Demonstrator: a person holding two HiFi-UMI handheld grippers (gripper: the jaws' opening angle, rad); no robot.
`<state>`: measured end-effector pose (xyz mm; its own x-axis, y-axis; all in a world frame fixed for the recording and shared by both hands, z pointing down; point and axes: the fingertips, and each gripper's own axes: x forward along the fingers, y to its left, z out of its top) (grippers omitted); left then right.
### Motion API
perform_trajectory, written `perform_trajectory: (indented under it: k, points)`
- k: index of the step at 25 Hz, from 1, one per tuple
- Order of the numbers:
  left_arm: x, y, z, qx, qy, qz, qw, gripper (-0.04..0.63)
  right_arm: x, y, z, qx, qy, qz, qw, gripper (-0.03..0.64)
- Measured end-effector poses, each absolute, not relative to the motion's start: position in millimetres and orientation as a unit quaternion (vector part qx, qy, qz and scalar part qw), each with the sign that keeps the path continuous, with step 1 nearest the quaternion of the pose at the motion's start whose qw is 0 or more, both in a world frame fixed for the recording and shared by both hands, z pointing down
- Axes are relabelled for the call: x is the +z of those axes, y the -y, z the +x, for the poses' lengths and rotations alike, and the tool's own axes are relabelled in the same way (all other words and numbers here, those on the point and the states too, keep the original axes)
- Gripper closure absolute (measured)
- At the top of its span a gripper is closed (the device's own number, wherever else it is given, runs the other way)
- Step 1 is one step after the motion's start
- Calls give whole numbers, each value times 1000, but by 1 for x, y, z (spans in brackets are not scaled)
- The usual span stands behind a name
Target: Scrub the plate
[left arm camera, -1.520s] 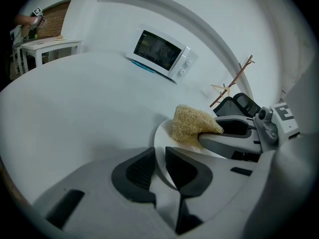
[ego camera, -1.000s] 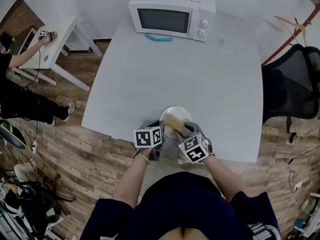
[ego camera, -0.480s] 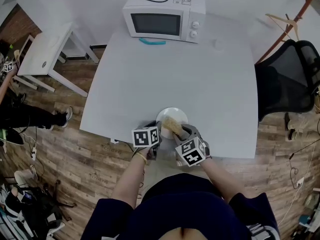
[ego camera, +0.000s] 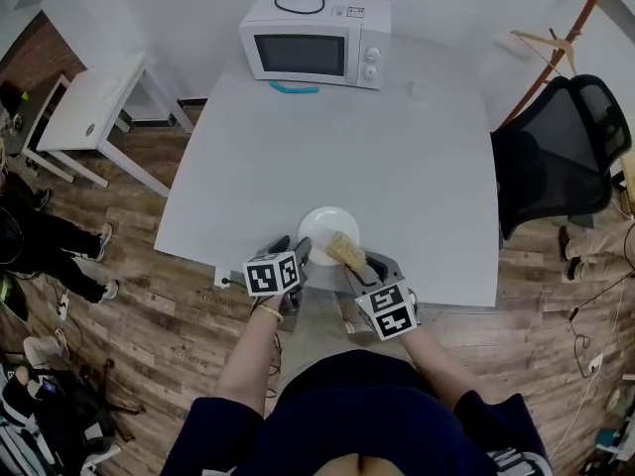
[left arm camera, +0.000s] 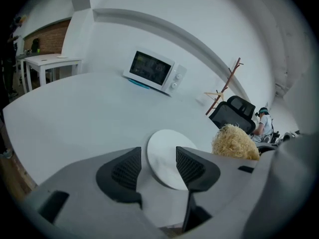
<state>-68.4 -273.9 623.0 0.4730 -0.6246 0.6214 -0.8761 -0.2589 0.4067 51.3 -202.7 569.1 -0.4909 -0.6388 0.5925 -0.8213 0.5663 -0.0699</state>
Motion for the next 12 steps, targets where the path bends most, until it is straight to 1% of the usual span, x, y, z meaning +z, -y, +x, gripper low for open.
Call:
perform_trajectory:
  k: [6,8,12]
  points:
    - [587,239,-63,148,488,795,330,390,539,191,56,186,850,448,207,454]
    - [576,226,-63,140,491,797,323,400,532,187,55,189,850,453,192,454]
    - [556,204,-65,123,496,798,320,499,522,181,52,197,849,460,170,454]
